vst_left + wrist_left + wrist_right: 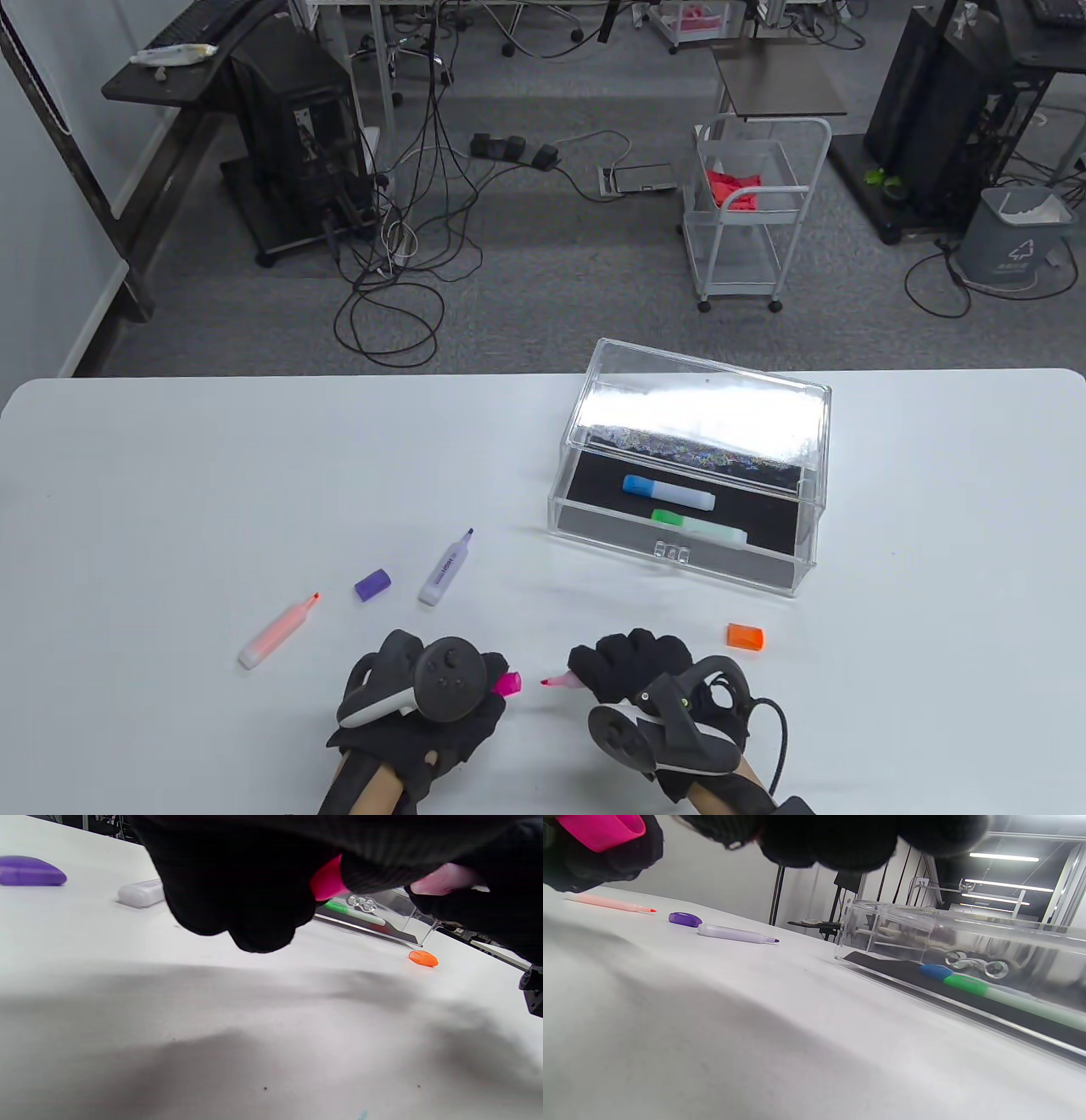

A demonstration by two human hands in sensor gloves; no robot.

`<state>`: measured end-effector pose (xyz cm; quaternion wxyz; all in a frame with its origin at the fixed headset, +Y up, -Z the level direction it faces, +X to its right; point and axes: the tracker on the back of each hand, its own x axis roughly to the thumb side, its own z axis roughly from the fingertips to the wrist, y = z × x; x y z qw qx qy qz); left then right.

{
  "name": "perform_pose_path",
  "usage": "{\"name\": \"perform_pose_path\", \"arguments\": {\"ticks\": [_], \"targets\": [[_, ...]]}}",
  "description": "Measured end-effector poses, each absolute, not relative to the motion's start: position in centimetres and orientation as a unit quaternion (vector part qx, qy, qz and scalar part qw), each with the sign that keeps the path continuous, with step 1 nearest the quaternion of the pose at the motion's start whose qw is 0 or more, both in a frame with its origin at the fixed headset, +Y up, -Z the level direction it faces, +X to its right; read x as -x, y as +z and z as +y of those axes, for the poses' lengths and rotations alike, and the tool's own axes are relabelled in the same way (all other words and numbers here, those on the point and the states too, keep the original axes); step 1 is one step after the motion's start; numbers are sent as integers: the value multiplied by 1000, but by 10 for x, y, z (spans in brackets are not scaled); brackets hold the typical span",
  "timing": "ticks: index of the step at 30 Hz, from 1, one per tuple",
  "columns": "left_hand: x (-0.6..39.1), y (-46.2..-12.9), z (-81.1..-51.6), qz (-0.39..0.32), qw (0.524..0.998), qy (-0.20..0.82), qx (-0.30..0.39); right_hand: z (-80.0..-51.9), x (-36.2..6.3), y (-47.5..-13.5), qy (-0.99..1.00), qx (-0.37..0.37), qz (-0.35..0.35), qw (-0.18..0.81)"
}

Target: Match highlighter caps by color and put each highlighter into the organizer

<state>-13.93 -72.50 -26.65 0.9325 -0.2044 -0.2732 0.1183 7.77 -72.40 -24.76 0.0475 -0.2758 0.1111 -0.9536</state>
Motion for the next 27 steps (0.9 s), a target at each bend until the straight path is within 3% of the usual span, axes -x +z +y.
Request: {"name": "perform_pose_path", "arguments": {"ticks": [18, 27], "targets": [[122, -260, -726, -290, 930, 103, 202, -727, -61, -241, -946, 290, 115, 86], [119, -255, -724, -299, 929, 138, 169, -725, -57, -236, -944, 286, 139, 86]]}}
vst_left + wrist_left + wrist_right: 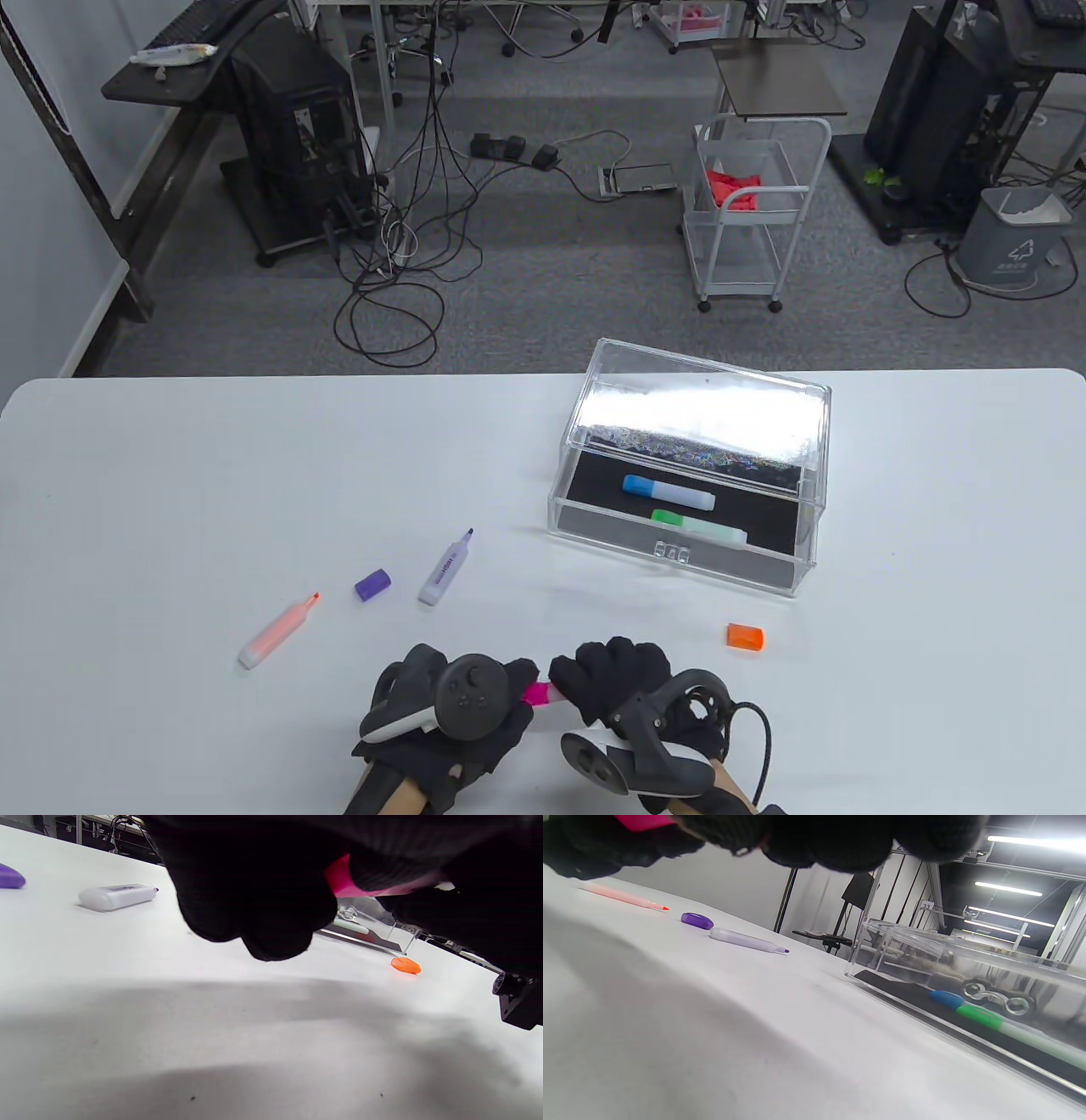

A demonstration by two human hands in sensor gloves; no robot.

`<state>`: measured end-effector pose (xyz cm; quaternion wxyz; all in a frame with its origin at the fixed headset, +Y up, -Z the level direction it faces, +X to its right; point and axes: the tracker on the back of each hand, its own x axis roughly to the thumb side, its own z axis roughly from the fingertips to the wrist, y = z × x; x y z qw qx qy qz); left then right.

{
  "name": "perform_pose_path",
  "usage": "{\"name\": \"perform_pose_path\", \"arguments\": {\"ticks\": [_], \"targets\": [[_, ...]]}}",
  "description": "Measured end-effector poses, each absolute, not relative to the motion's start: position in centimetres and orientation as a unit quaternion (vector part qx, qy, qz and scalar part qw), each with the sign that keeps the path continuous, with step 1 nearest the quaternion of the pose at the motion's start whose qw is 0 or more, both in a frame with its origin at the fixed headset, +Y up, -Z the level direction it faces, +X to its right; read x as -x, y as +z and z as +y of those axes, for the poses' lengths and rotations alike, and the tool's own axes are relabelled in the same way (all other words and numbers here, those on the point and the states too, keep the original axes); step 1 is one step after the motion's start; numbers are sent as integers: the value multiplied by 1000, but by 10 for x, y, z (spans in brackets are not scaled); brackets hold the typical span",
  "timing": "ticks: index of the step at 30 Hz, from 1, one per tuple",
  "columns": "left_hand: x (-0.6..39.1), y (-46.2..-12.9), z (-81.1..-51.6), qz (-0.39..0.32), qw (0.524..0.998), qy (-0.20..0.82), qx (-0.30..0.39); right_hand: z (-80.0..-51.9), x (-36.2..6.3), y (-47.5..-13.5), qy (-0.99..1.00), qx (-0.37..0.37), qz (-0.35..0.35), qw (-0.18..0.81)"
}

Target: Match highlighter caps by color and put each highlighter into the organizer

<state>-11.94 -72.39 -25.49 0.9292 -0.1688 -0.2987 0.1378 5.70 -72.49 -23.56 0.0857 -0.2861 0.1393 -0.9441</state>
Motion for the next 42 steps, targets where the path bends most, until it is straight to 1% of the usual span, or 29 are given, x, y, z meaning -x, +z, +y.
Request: {"name": "perform_pose_path", "arguments": {"ticks": [5, 9, 13, 18, 22, 24, 25, 29, 32, 37, 41, 42], "targets": [[119, -254, -724, -297, 930, 156, 150, -725, -58, -236, -948, 280, 138, 65], [116, -252, -725, -293, 931, 160, 146, -725, -56, -236, -948, 277, 144, 70], [113, -247, -724, -296, 933, 162, 124, -724, -58, -234, -946, 279, 150, 66], [112, -244, -719, -293, 939, 155, 90, -723, -55, -232, -947, 263, 178, 57], [112, -244, -722, -293, 943, 128, 95, -725, -52, -235, -947, 268, 163, 61], [110, -243, -724, -284, 945, 127, 103, -727, -50, -235, -952, 255, 155, 62], [110, -242, -723, -285, 946, 123, 95, -726, -51, -235, -954, 249, 154, 72], [116, -247, -722, -274, 944, 157, 94, -725, -55, -238, -960, 233, 150, 46], [118, -247, -723, -270, 947, 146, 93, -726, -57, -241, -961, 230, 151, 38], [131, -249, -722, -242, 959, 130, 74, -729, -66, -247, -967, 209, 138, 38], [148, -252, -724, -209, 968, 110, 80, -733, -82, -256, -977, 183, 109, 9], [153, -254, -725, -196, 973, 95, 83, -734, -85, -258, -980, 177, 90, 2]]}}
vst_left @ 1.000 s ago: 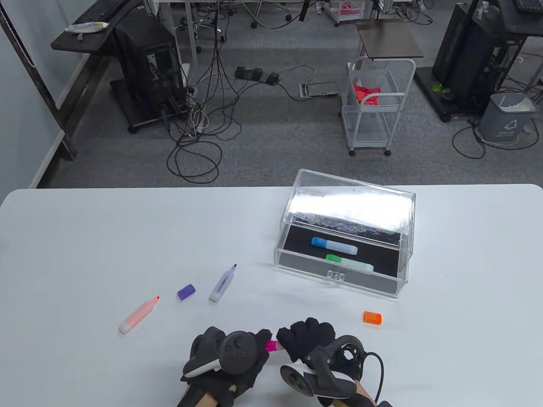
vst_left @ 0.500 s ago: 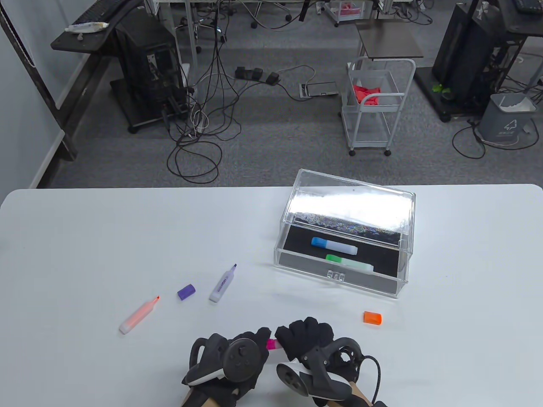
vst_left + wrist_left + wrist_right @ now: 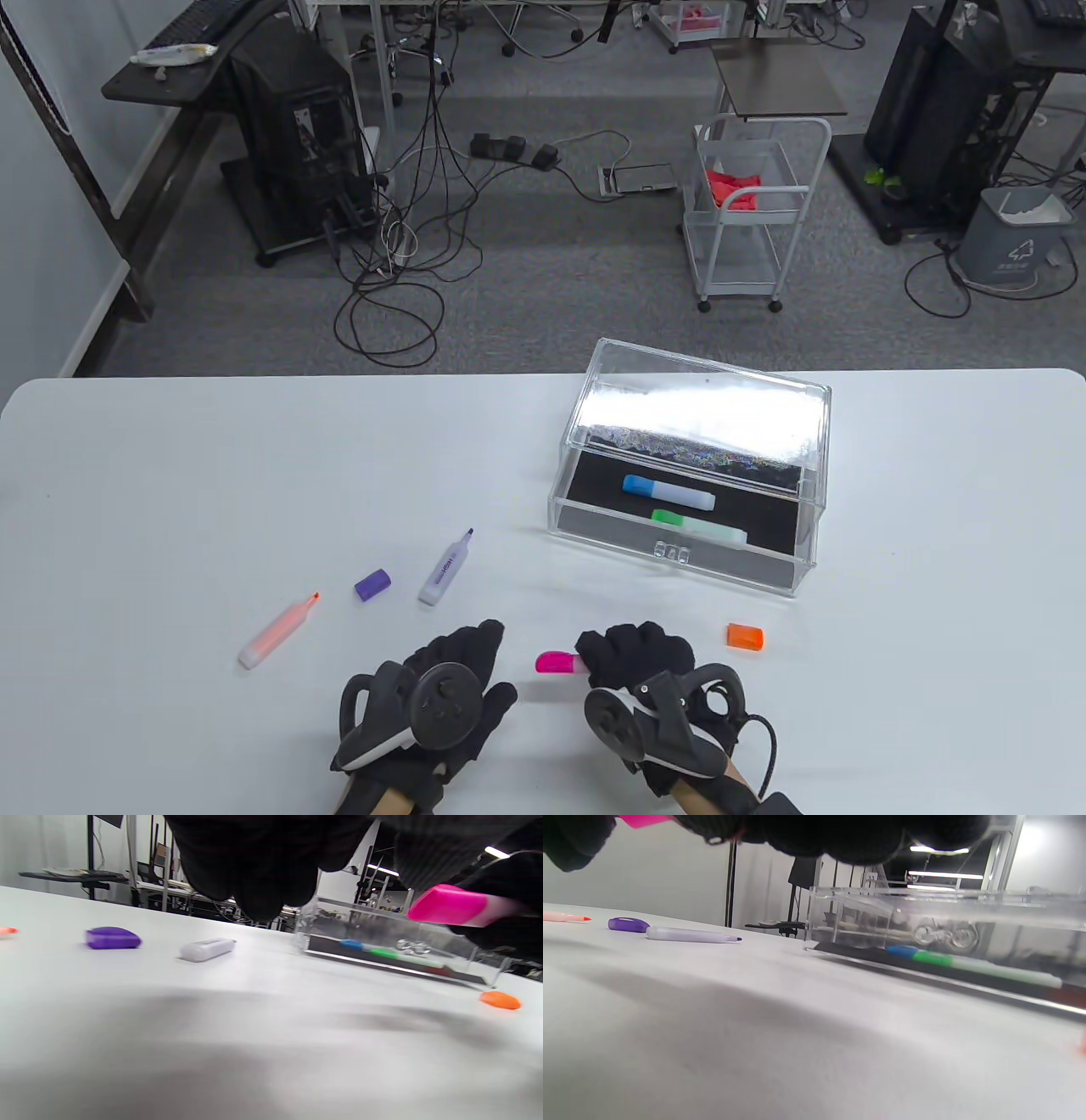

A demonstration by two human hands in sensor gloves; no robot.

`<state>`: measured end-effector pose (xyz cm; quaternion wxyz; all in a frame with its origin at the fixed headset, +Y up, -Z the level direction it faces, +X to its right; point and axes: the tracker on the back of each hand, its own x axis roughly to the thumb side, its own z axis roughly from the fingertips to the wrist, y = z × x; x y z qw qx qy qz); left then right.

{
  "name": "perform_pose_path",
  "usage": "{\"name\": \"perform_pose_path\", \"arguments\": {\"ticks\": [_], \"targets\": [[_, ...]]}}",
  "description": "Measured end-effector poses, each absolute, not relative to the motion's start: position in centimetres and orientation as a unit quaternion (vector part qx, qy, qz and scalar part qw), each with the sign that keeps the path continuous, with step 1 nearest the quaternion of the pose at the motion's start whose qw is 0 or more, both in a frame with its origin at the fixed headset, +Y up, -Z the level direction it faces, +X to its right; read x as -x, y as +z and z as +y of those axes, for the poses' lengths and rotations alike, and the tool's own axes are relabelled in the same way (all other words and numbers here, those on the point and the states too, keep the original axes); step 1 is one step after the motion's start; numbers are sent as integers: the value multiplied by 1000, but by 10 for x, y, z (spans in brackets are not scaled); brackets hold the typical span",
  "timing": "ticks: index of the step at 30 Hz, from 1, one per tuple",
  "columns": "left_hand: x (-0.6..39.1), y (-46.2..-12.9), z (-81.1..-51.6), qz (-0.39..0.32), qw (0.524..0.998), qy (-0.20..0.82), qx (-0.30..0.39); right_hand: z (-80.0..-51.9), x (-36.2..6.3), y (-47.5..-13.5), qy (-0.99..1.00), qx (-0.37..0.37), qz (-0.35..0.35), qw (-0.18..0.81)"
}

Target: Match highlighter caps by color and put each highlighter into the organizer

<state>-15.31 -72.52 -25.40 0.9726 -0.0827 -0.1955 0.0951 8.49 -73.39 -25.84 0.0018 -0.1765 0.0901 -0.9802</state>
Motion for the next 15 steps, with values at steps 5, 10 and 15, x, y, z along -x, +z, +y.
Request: {"name": "perform_pose_path", "arguments": {"ticks": [5, 10, 15], "targets": [[169, -260, -732, -159, 981, 66, 89, -719, -100, -270, -984, 152, 91, -18], [177, -264, -737, -144, 980, 54, 129, -692, -122, -297, -989, 112, 98, -10], [185, -265, -738, -130, 982, 44, 128, -676, -153, -337, -994, 44, 101, -13]]}}
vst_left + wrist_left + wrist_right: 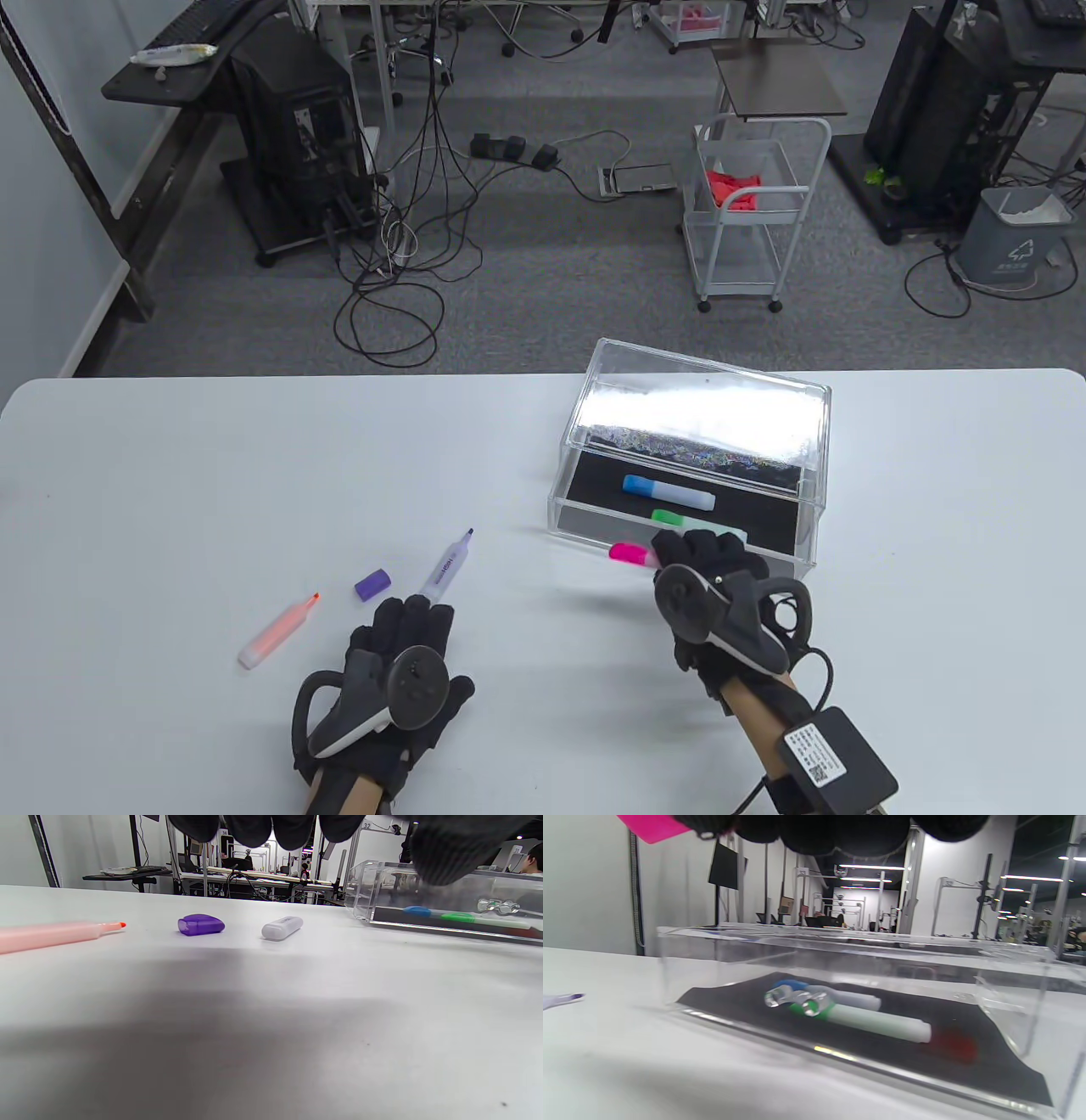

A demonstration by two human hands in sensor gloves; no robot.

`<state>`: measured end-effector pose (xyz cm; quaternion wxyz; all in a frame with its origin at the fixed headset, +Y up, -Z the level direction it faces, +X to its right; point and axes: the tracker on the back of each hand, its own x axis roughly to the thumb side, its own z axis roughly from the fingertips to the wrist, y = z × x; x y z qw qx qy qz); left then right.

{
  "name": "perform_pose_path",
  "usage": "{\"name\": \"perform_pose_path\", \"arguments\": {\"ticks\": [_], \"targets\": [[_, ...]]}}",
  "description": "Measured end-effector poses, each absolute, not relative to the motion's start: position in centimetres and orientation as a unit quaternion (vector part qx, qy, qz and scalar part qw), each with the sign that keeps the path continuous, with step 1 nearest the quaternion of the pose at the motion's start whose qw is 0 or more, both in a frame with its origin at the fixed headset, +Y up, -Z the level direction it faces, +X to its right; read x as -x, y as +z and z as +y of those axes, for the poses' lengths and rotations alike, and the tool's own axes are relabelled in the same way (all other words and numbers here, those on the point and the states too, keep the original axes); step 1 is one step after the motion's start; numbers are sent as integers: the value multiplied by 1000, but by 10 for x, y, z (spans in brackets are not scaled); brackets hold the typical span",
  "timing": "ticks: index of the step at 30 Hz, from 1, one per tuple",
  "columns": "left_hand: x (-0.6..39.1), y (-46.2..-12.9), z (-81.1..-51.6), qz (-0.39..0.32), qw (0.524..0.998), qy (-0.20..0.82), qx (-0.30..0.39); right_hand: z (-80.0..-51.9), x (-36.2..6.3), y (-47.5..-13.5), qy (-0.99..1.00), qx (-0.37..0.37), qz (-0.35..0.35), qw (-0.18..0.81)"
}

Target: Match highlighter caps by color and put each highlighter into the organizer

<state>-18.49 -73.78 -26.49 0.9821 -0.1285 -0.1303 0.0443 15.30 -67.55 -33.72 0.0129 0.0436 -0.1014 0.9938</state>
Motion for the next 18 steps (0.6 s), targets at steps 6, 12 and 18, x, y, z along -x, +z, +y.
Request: {"name": "perform_pose_path", "arguments": {"ticks": [6, 12, 18], "targets": [[188, -265, -734, -119, 987, -7, 109, -684, -184, -376, 998, 28, -58, 9], [192, -264, -735, -112, 986, 4, 120, -704, -193, -402, 997, 58, -18, 36], [201, -267, -737, -99, 987, 11, 124, -706, -193, -413, 997, 54, -22, 59]]}}
